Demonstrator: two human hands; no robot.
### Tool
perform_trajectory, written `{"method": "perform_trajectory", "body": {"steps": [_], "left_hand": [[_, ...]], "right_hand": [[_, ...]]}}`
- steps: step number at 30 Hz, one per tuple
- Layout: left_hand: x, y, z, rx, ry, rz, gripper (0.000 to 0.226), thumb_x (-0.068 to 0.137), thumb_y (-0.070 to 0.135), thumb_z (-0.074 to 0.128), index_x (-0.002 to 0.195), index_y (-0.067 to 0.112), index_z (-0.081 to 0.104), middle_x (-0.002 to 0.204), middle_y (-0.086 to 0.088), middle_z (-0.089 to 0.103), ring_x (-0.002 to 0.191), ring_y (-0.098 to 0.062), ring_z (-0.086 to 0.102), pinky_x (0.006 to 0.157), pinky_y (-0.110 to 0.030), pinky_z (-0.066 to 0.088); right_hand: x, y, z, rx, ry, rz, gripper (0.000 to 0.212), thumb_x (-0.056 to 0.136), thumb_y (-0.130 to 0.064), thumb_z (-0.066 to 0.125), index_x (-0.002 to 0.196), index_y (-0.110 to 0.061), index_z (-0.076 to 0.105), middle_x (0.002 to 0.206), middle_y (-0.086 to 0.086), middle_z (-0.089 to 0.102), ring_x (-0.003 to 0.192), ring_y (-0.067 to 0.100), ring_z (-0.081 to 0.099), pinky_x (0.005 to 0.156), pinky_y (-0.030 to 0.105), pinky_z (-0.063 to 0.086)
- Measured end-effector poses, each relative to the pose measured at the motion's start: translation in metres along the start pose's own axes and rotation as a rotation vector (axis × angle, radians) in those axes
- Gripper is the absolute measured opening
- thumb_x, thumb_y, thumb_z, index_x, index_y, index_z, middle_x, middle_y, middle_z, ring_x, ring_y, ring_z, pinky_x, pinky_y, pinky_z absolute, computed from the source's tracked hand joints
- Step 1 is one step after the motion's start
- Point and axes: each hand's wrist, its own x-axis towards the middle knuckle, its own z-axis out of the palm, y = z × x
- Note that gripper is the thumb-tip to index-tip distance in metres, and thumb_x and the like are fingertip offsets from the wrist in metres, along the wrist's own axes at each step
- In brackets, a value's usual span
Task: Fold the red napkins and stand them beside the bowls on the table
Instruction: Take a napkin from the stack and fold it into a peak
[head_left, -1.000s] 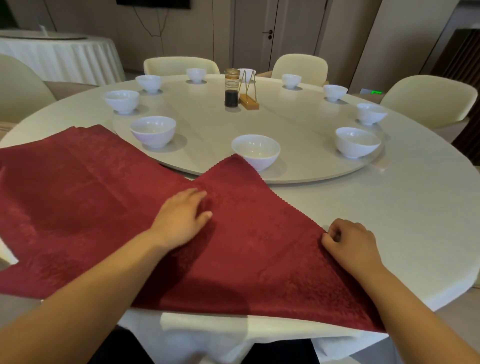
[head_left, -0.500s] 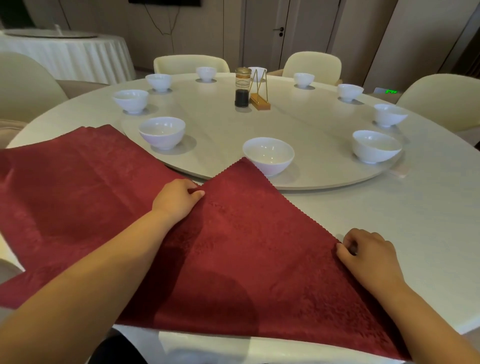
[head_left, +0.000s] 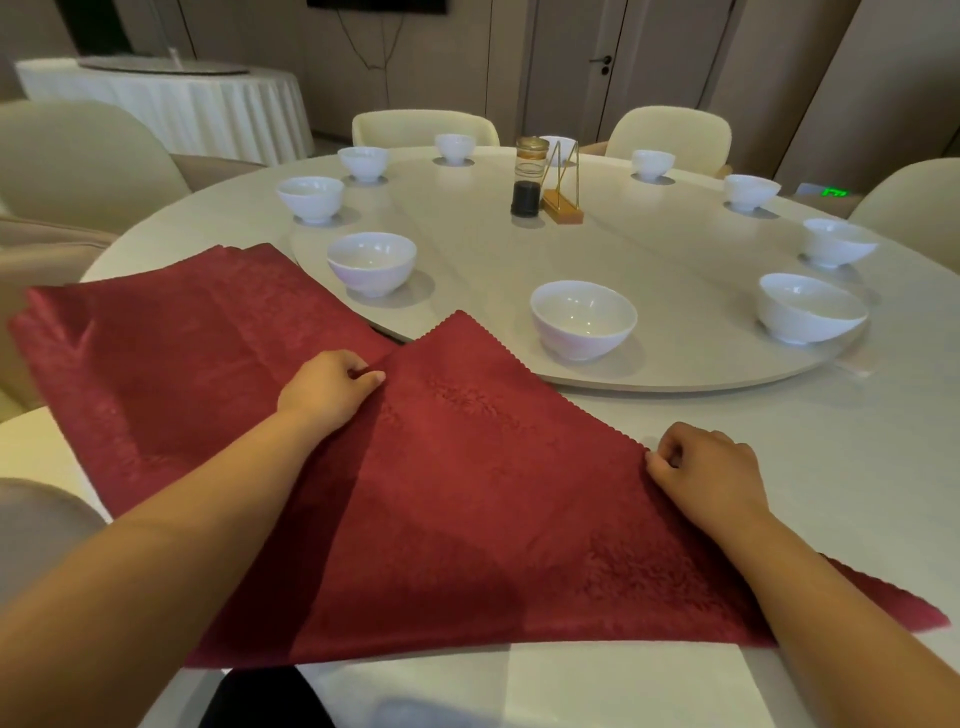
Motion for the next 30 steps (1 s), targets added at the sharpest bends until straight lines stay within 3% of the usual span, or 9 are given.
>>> {"method": "perform_trajectory", "body": {"steps": [7,12,15,17,20,24,27,28,30], "left_hand": [[0.001,-0.002,0.005,0.020,0.046,0.012,0.018,0.090,0.034,0.055,0.084,0.016,0.057,0.090,-0.001,0.056,0.094,-0.024,0.055,0.077,-0.030,0.038],[-0.020,0.019,-0.002,0.226,0.092,0.120,0.038,0.093,0.030,0.051,0.126,0.013,0.052,0.130,-0.009,0.050,0.120,-0.029,0.045,0.095,-0.036,0.034],[-0.074,0.039,0.004,0.235,-0.032,0.409,0.053,0.092,0.042,0.032,0.136,0.015,0.044,0.144,-0.007,0.040,0.133,-0.021,0.035,0.111,-0.029,0.021],[-0.123,0.054,0.015,0.152,-0.167,0.521,0.076,0.080,0.055,0.009,0.142,0.018,0.032,0.150,0.001,0.028,0.139,-0.011,0.022,0.111,-0.020,0.005],[-0.161,0.055,0.049,0.260,-0.276,0.555,0.074,0.077,0.045,0.000,0.147,0.023,0.008,0.153,0.012,0.006,0.141,-0.002,0.003,0.103,-0.013,-0.010],[-0.165,0.044,0.071,0.337,-0.208,0.593,0.067,0.097,0.033,0.007,0.114,0.002,0.063,0.121,-0.008,0.061,0.108,-0.019,0.061,0.103,-0.027,0.029],[-0.166,0.035,0.080,0.366,-0.167,0.608,0.075,0.099,0.034,0.002,0.103,0.002,0.069,0.108,-0.013,0.068,0.098,-0.024,0.066,0.094,-0.032,0.029],[-0.167,0.037,0.078,0.376,-0.150,0.624,0.075,0.099,0.034,0.002,0.103,0.001,0.069,0.108,-0.014,0.068,0.098,-0.026,0.066,0.093,-0.032,0.029],[-0.166,0.037,0.081,0.389,-0.064,0.659,0.075,0.099,0.034,0.002,0.103,-0.001,0.068,0.108,-0.015,0.067,0.097,-0.027,0.066,0.092,-0.032,0.030]], "right_hand": [[-0.002,0.000,-0.001,0.005,-0.008,0.029,0.017,0.089,-0.024,0.049,0.075,-0.015,0.049,0.074,-0.003,0.052,0.078,0.018,0.045,0.073,0.026,0.024],[-0.009,-0.003,-0.008,0.015,-0.028,0.027,0.011,0.090,-0.024,0.048,0.091,-0.017,0.057,0.089,-0.001,0.057,0.097,0.022,0.051,0.078,0.028,0.027],[-0.023,-0.007,-0.012,-0.006,0.032,-0.004,0.024,0.091,-0.019,0.047,0.111,-0.012,0.060,0.111,0.005,0.061,0.107,0.026,0.051,0.088,0.032,0.031],[-0.044,-0.020,-0.014,0.085,0.174,-0.121,0.023,0.086,-0.011,0.048,0.098,-0.005,0.067,0.098,0.011,0.067,0.094,0.032,0.060,0.085,0.036,0.042],[-0.080,-0.046,-0.004,0.073,0.277,-0.302,0.035,0.075,-0.021,0.040,0.083,-0.011,0.072,0.088,0.006,0.072,0.079,0.024,0.069,0.074,0.044,0.053],[-0.108,-0.057,0.019,0.003,0.063,-0.338,0.042,0.074,-0.028,0.035,0.088,-0.017,0.074,0.097,0.003,0.072,0.088,0.016,0.069,0.071,0.040,0.054],[-0.111,-0.046,0.027,-0.077,-0.054,-0.252,0.052,0.088,-0.035,0.024,0.095,-0.019,0.073,0.105,0.003,0.070,0.096,0.016,0.067,0.077,0.035,0.053],[-0.112,-0.042,0.024,-0.101,-0.097,-0.216,0.064,0.092,-0.039,0.011,0.106,-0.018,0.069,0.115,0.005,0.066,0.106,0.017,0.063,0.088,0.033,0.048],[-0.110,-0.032,0.018,-0.117,-0.151,-0.216,0.090,0.076,-0.052,-0.014,0.137,-0.018,0.041,0.147,0.007,0.033,0.137,0.018,0.030,0.110,0.027,0.011]]}}
